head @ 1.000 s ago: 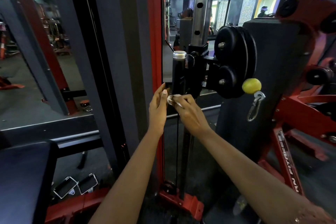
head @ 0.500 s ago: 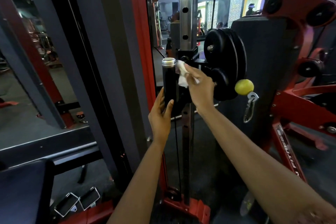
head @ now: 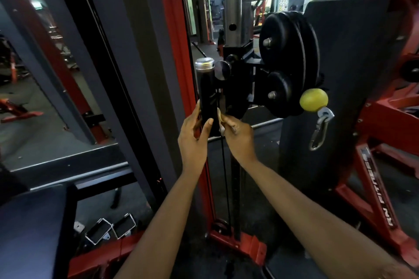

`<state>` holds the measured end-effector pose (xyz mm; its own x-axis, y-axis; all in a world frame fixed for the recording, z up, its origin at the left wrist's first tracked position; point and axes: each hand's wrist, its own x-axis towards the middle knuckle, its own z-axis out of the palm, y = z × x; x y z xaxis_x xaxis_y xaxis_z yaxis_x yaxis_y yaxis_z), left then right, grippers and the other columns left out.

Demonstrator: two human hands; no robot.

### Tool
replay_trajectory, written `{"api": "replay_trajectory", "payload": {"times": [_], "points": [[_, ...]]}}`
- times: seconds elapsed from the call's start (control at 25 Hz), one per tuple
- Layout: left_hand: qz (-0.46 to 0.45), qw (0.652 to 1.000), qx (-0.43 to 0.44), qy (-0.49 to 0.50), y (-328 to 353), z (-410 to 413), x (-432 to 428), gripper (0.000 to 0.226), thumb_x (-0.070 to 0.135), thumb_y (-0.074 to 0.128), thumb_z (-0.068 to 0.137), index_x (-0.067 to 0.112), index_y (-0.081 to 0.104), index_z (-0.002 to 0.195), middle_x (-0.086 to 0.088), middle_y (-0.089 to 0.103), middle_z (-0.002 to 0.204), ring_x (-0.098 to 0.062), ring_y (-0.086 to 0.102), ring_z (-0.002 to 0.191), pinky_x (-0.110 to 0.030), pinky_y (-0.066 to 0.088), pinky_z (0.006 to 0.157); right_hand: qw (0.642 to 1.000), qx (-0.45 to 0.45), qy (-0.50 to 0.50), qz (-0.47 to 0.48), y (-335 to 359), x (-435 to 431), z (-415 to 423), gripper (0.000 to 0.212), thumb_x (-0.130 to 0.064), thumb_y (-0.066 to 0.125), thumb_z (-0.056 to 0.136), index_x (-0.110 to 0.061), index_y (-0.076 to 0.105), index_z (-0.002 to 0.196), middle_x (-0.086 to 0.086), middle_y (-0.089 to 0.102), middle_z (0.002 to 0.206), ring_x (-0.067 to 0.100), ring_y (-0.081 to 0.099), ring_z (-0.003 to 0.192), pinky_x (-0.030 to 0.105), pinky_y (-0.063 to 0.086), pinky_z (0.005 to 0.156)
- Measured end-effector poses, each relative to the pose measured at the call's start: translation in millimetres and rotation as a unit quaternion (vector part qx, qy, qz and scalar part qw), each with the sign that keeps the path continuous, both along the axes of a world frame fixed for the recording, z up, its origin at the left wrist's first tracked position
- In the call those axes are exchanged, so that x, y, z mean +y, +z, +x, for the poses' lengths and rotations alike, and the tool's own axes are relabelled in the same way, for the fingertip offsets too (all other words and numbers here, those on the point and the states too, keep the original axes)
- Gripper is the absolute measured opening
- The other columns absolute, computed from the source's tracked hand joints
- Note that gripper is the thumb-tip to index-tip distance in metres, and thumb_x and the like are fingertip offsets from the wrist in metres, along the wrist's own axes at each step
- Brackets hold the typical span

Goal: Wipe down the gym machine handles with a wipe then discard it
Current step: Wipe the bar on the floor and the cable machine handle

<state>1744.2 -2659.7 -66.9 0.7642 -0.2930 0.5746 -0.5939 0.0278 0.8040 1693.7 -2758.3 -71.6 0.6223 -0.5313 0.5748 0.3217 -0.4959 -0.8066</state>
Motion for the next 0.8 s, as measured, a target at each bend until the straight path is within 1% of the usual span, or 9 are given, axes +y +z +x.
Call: {"api": "replay_trajectory", "payload": {"times": [0.08,0.2,0.24,0.28,0.36,0.44,0.6,0.72,0.8], "points": [[-0.004,1.000,0.000,0.004,1,-1,-1,0.048,0.028,0.057,0.090,0.038,0.037,0.132,0.023,0.052,0.114,0.008,0.053,0.109,-0.007,0.039,0.094,0.997,0.013,0.006,-0.077,-5,-11,-2,0.035,0.008,0.051,0.086,-0.006,0.059,0.118,0.002,0.064,0.108,0.002,0.057,0.100,0.009,0.046,0.087],[-0.007,1.000,-0.002,0.006,0,-1,-2,0.049,0.025,0.057,0.089,0.032,0.038,0.134,0.022,0.053,0.116,0.007,0.054,0.110,-0.007,0.040,0.094,0.978,0.083,0.013,-0.191,-6,-35,2,0.035,0.011,0.050,0.084,0.000,0.061,0.116,0.016,0.063,0.116,0.019,0.058,0.109,0.030,0.047,0.097],[-0.009,1.000,-0.003,0.007,0,-1,-3,0.050,0.024,0.058,0.089,0.029,0.038,0.135,0.020,0.054,0.116,0.008,0.054,0.109,-0.006,0.040,0.092,0.968,0.109,0.020,-0.226,-6,-41,2,0.036,0.010,0.050,0.085,-0.001,0.060,0.117,0.017,0.061,0.118,0.022,0.056,0.112,0.028,0.043,0.101],[-0.010,1.000,-0.001,0.008,0,-1,-3,0.051,0.023,0.058,0.089,0.028,0.038,0.136,0.015,0.057,0.118,0.007,0.055,0.108,-0.005,0.040,0.090,0.956,0.126,0.027,-0.262,-5,-46,2,0.036,0.008,0.050,0.086,-0.002,0.059,0.119,0.016,0.059,0.120,0.020,0.052,0.115,0.021,0.036,0.103],[-0.014,1.000,0.006,0.014,1,-3,-4,0.052,0.019,0.058,0.089,0.027,0.036,0.136,0.003,0.058,0.123,0.009,0.056,0.106,-0.003,0.040,0.086,0.940,0.150,0.035,-0.304,-2,-53,2,0.034,-0.001,0.048,0.090,-0.004,0.056,0.123,0.012,0.056,0.124,0.015,0.047,0.117,0.011,0.026,0.101],[-0.010,1.000,0.010,0.015,3,-4,-4,0.051,0.018,0.058,0.089,0.029,0.036,0.134,0.003,0.057,0.124,0.016,0.053,0.105,-0.001,0.040,0.084,0.936,0.189,0.035,-0.296,1,-64,12,0.033,-0.010,0.045,0.094,-0.010,0.054,0.126,0.008,0.053,0.129,0.016,0.047,0.121,0.012,0.025,0.101],[0.002,1.000,0.022,0.010,3,-5,-1,0.050,0.021,0.058,0.089,0.036,0.036,0.132,0.000,0.056,0.128,0.007,0.055,0.107,-0.001,0.040,0.085,0.930,0.262,-0.021,-0.257,3,-86,28,0.035,-0.013,0.041,0.096,-0.020,0.051,0.128,0.001,0.046,0.134,0.014,0.045,0.123,0.012,0.029,0.097],[0.014,0.999,0.028,0.010,7,-5,-1,0.051,0.022,0.058,0.089,0.039,0.034,0.131,0.003,0.056,0.124,0.017,0.052,0.103,0.000,0.039,0.083,0.951,0.243,-0.036,-0.189,2,-73,22,0.036,-0.006,0.039,0.094,-0.011,0.052,0.128,0.008,0.048,0.135,0.020,0.042,0.127,0.012,0.028,0.097],[0.008,0.999,0.031,0.003,10,-6,1,0.050,0.022,0.058,0.089,0.039,0.036,0.130,0.001,0.057,0.125,0.014,0.053,0.105,-0.001,0.040,0.083,0.962,0.202,-0.036,-0.179,1,-51,11,0.037,0.000,0.043,0.091,-0.008,0.054,0.126,0.010,0.053,0.131,0.018,0.046,0.124,0.015,0.031,0.101]]}}
